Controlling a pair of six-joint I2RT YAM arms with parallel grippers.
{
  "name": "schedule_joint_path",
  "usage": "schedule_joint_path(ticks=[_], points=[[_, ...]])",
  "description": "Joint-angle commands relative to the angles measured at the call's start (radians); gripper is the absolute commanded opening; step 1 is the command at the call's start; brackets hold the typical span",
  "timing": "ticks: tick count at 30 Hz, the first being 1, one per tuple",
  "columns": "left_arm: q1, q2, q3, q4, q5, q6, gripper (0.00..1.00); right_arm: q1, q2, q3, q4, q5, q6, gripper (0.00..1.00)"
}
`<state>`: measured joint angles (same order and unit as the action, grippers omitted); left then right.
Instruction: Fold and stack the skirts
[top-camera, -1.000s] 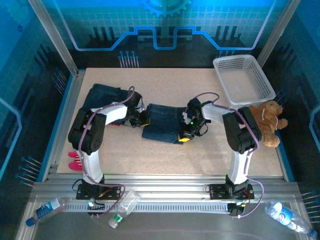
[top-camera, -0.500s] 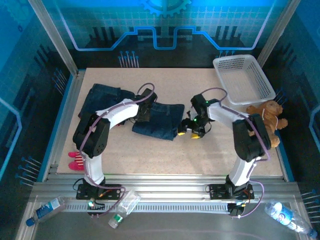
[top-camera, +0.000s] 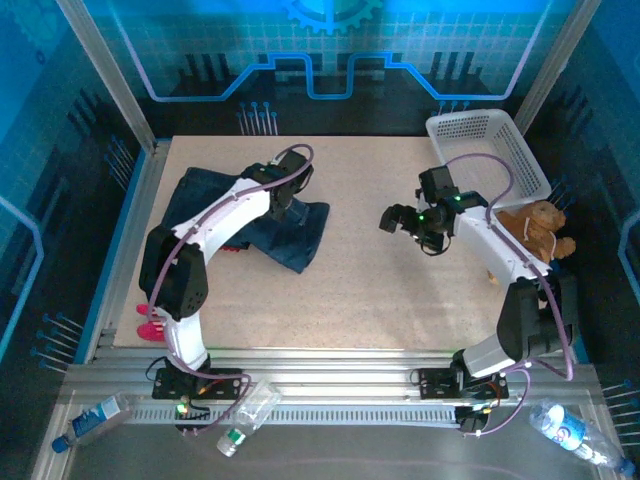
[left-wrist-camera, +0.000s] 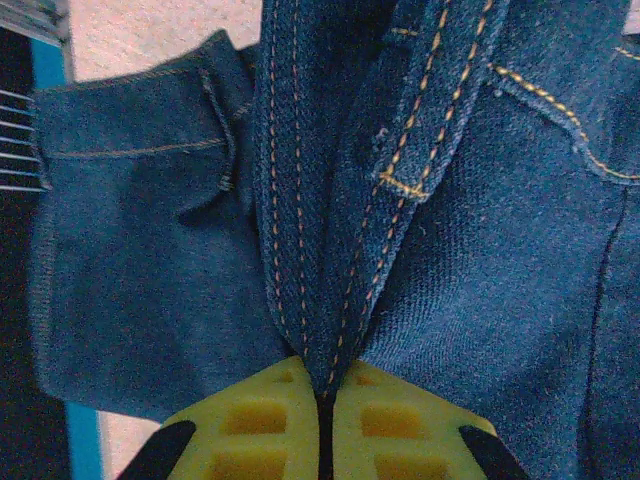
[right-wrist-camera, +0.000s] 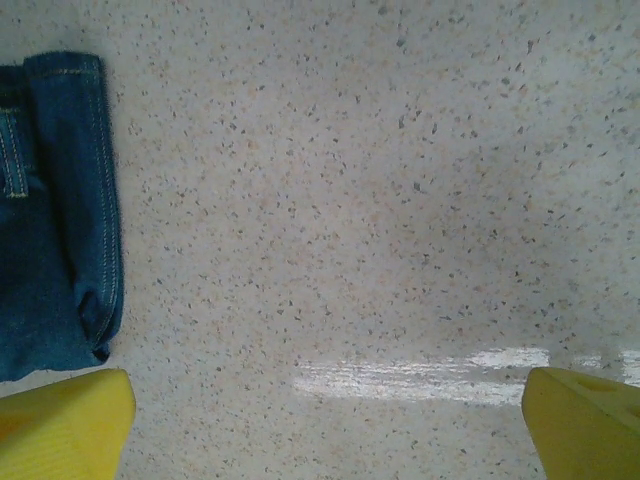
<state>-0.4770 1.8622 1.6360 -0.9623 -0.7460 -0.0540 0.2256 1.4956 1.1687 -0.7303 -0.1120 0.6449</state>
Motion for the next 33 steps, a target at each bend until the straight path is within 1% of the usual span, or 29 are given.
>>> schedule_joint_path(ticks=[1, 3, 6, 9, 12, 14, 16, 18, 20, 22, 23, 26, 28, 31, 33], points=[[0.005, -0.025, 0.076, -0.055, -0.098, 0.107, 0.0, -0.018, -0.02, -0.012, 0.014, 0.013, 0.026, 1.0], [0.008, -0.013, 0.124, -0.089, -0.079, 0.155, 0.0, -0.021, -0.017, -0.017, 0.028, 0.003, 0.031, 1.0], [0.015, 0.002, 0.197, -0.127, -0.081, 0.193, 0.0, -0.026, -0.014, -0.027, 0.049, -0.019, 0.039, 1.0], [0.033, -0.011, 0.257, -0.134, -0.047, 0.199, 0.0, -0.03, -0.01, -0.03, 0.061, -0.028, 0.045, 1.0], [0.054, -0.046, 0.279, -0.11, -0.018, 0.213, 0.0, -0.034, -0.01, -0.032, 0.063, -0.031, 0.045, 1.0], [0.085, -0.058, 0.319, -0.139, 0.065, 0.201, 0.0, -0.038, -0.011, -0.036, 0.066, -0.031, 0.047, 1.0], [0.131, -0.069, 0.377, -0.19, 0.202, 0.183, 0.0, -0.044, -0.01, -0.037, 0.069, -0.034, 0.046, 1.0], [0.169, -0.078, 0.415, -0.222, 0.282, 0.184, 0.0, -0.048, -0.009, -0.037, 0.072, -0.04, 0.047, 1.0], [0.203, -0.087, 0.442, -0.248, 0.34, 0.214, 0.0, -0.051, -0.009, -0.037, 0.074, -0.043, 0.05, 1.0], [0.259, -0.112, 0.438, -0.252, 0.441, 0.26, 0.0, -0.053, -0.009, -0.035, 0.076, -0.044, 0.049, 1.0], [0.285, -0.126, 0.431, -0.246, 0.473, 0.277, 0.0, -0.055, -0.008, -0.035, 0.077, -0.046, 0.049, 1.0], [0.388, -0.171, 0.384, -0.19, 0.55, 0.319, 0.0, -0.057, -0.002, -0.033, 0.077, -0.049, 0.05, 1.0], [0.465, -0.203, 0.318, -0.088, 0.603, 0.339, 0.0, -0.058, 0.008, -0.032, 0.083, -0.061, 0.054, 1.0], [0.585, -0.198, 0.242, -0.009, 0.764, 0.362, 0.0, -0.06, 0.027, -0.024, 0.086, -0.08, 0.06, 1.0], [0.642, -0.178, 0.191, 0.017, 0.877, 0.398, 0.0, -0.061, 0.036, -0.024, 0.087, -0.086, 0.065, 1.0]])
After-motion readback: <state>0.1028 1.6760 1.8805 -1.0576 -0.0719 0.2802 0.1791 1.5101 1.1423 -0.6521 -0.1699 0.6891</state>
